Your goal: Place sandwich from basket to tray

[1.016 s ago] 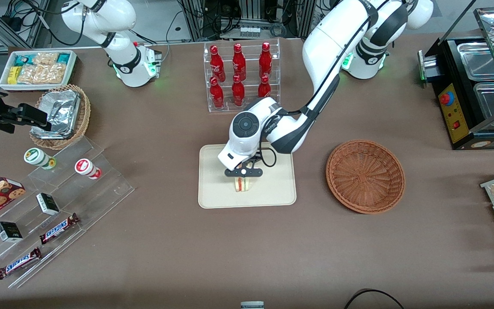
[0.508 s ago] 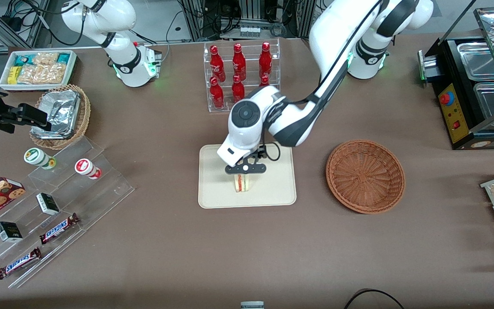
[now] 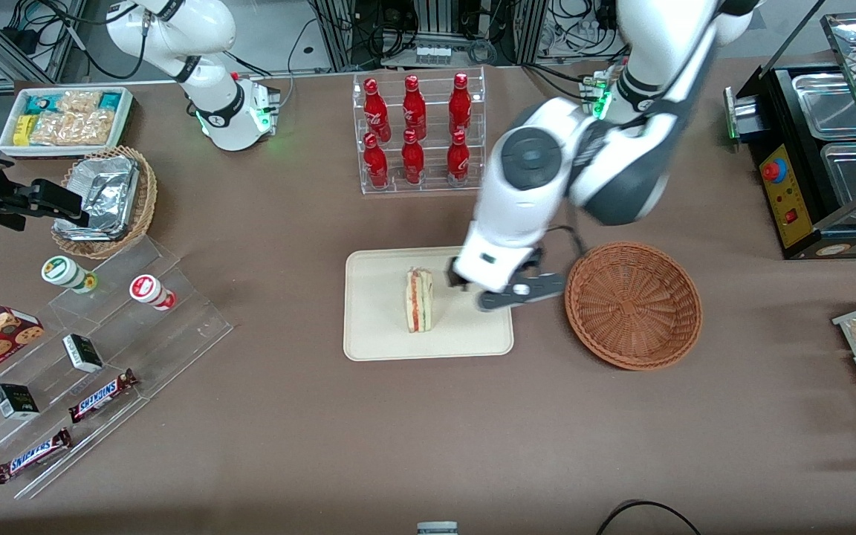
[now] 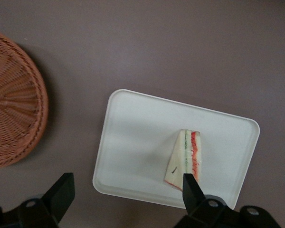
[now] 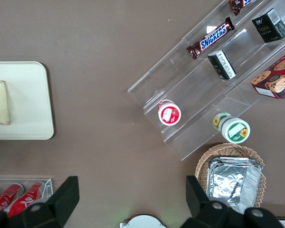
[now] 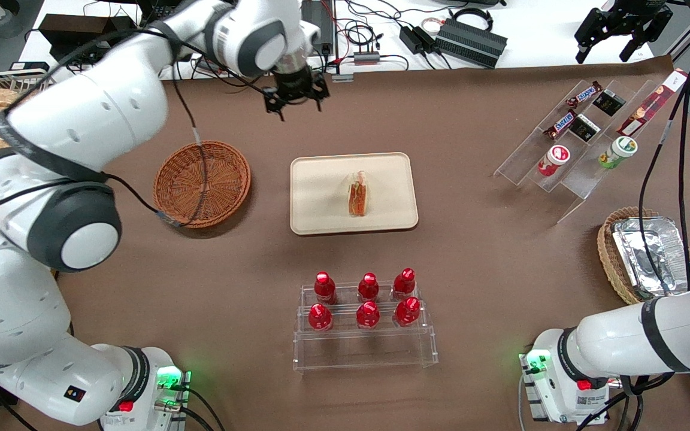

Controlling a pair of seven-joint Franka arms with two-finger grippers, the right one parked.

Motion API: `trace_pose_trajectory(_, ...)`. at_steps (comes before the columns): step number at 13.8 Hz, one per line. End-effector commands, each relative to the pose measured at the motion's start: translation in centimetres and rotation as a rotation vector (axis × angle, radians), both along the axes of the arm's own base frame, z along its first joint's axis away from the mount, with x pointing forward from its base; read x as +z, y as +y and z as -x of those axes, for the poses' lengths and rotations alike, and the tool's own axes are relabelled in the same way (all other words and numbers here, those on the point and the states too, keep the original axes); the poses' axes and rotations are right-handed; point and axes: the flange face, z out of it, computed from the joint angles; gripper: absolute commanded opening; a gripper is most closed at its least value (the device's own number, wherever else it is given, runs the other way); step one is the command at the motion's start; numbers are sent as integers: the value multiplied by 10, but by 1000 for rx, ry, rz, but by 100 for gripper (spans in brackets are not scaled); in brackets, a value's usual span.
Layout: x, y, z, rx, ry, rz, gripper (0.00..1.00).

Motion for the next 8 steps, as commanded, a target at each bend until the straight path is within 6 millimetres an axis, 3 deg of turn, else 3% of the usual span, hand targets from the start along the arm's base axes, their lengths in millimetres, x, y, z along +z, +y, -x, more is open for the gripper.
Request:
trace_pose_trajectory(1,32,55,-2,72,15,-36,100)
trace_pose_trajectory(2,42,73,-3,71,27,-50,100)
trace_pose_trajectory(4,64,127,-9,-5,59,-72,100)
trace_pose_trajectory(8,107,196,4,-114,98,-87,100)
